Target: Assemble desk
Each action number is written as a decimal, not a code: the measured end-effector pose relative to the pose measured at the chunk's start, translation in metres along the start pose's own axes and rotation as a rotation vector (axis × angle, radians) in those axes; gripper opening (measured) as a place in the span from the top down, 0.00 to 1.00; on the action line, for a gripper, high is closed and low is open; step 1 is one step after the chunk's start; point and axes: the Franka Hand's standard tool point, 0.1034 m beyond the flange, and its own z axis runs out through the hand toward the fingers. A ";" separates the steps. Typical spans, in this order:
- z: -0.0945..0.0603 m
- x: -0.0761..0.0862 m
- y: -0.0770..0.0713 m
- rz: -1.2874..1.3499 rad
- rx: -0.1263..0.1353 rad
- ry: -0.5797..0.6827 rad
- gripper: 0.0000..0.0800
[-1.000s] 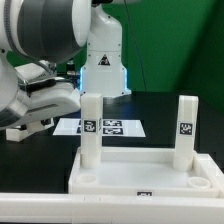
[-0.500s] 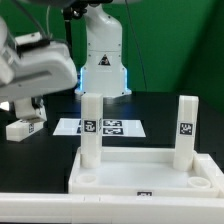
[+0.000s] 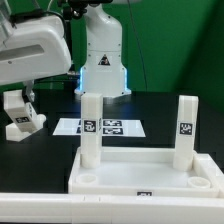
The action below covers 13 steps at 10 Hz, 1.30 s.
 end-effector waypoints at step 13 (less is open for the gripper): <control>-0.070 0.058 -0.095 0.043 -0.074 0.485 0.63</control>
Offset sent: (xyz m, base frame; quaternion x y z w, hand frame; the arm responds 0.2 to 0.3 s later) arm 0.0249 0.0259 0.0331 -0.0216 0.2007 -0.0057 0.9794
